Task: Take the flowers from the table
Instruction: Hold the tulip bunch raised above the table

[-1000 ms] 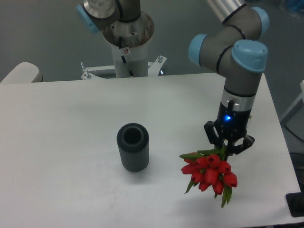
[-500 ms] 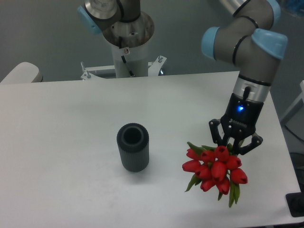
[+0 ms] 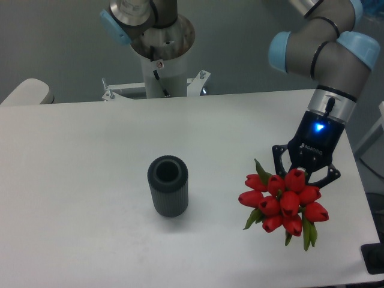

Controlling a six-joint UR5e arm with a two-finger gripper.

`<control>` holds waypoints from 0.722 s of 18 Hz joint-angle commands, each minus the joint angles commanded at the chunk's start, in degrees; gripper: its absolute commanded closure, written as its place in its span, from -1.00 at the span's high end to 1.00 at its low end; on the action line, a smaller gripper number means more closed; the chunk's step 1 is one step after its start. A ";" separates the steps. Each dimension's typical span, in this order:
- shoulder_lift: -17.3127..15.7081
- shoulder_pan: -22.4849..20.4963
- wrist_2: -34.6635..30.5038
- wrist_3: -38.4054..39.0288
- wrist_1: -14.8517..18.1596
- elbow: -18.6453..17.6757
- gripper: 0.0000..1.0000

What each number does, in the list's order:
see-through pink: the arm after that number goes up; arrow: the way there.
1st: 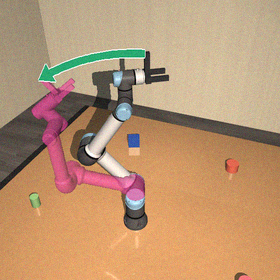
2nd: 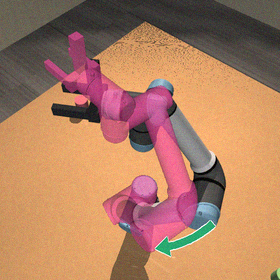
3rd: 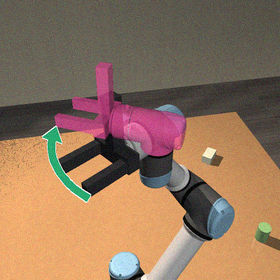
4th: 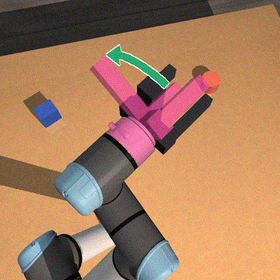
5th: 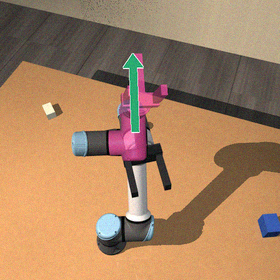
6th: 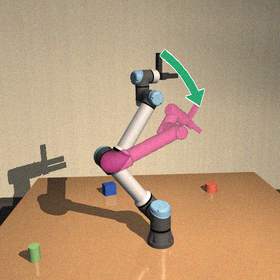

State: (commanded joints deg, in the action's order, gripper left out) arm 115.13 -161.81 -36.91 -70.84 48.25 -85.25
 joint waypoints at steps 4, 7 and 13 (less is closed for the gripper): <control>0.88 0.09 0.52 -0.09 -0.26 0.00 -0.80; 1.14 0.09 1.58 0.00 -0.26 -0.09 -0.80; 1.14 0.09 2.46 -0.09 -0.35 -0.09 -0.80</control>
State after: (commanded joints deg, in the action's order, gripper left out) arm 116.28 -161.72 -34.45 -70.93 47.90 -85.34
